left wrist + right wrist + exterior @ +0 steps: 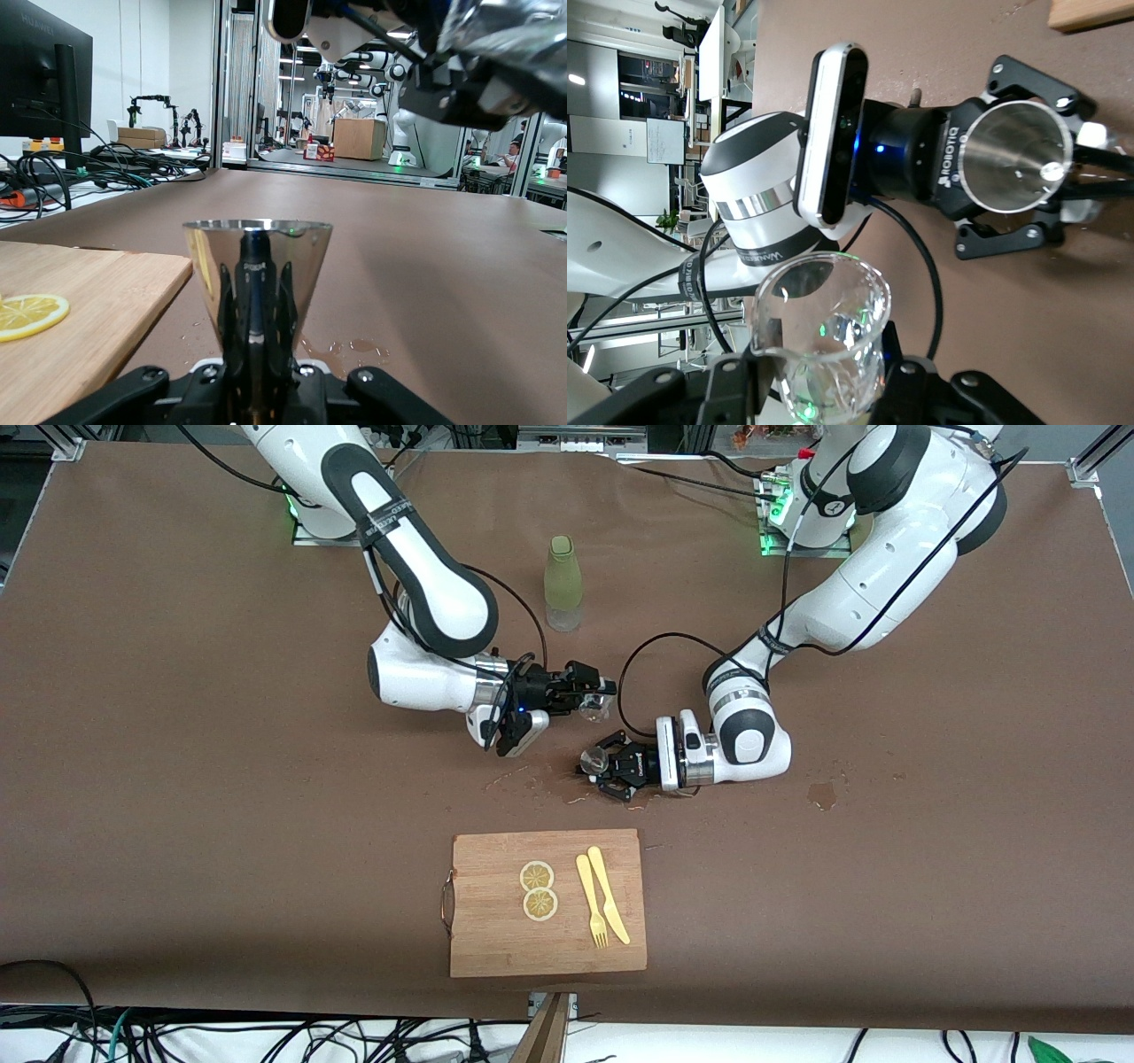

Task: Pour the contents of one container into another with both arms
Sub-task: 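Raise the beaker above the jigger rim with the right gripper, then tilt the beaker with the right gripper, pouring liquid into the jigger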

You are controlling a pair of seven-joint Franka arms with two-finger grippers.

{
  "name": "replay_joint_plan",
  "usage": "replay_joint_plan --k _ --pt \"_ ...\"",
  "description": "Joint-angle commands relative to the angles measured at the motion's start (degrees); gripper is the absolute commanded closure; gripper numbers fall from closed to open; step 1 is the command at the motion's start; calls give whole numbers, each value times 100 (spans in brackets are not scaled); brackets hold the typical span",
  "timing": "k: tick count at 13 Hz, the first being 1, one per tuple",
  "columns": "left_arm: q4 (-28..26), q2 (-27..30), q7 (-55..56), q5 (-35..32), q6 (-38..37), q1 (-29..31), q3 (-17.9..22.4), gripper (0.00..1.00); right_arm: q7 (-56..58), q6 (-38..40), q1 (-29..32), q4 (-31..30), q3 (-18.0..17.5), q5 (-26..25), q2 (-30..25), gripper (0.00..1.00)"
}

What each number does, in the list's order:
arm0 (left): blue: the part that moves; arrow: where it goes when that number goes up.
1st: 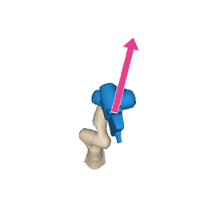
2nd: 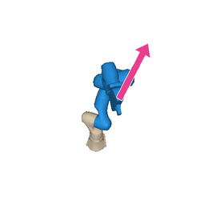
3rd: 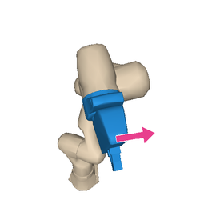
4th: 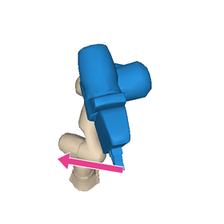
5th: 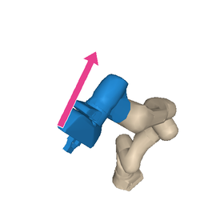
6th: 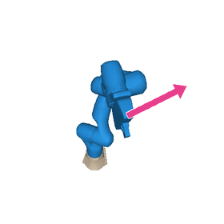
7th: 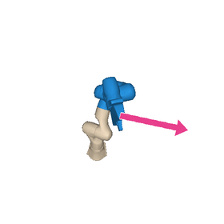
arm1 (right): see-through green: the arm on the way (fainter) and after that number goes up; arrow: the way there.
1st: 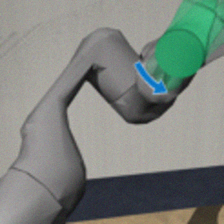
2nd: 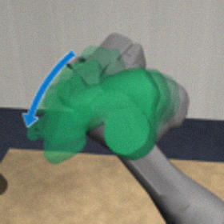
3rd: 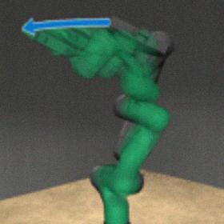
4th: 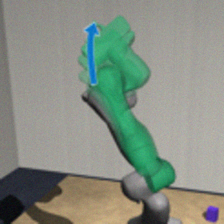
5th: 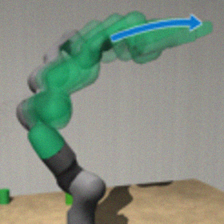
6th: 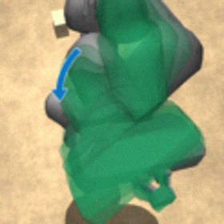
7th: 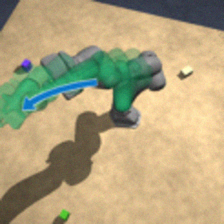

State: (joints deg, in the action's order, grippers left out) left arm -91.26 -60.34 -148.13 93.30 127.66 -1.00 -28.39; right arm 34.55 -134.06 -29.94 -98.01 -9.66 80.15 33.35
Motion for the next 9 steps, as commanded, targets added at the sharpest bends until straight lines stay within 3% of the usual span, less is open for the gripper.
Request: replay_joint_plan --k 1,9 --pt "161 -83 -304 241 48 -93 0 100 -71 -85 -74 80 25 133 4 81" --pt "117 -118 -769 206 -14 -84 9 100 -291 -102 -100 564 149 115 400 81"
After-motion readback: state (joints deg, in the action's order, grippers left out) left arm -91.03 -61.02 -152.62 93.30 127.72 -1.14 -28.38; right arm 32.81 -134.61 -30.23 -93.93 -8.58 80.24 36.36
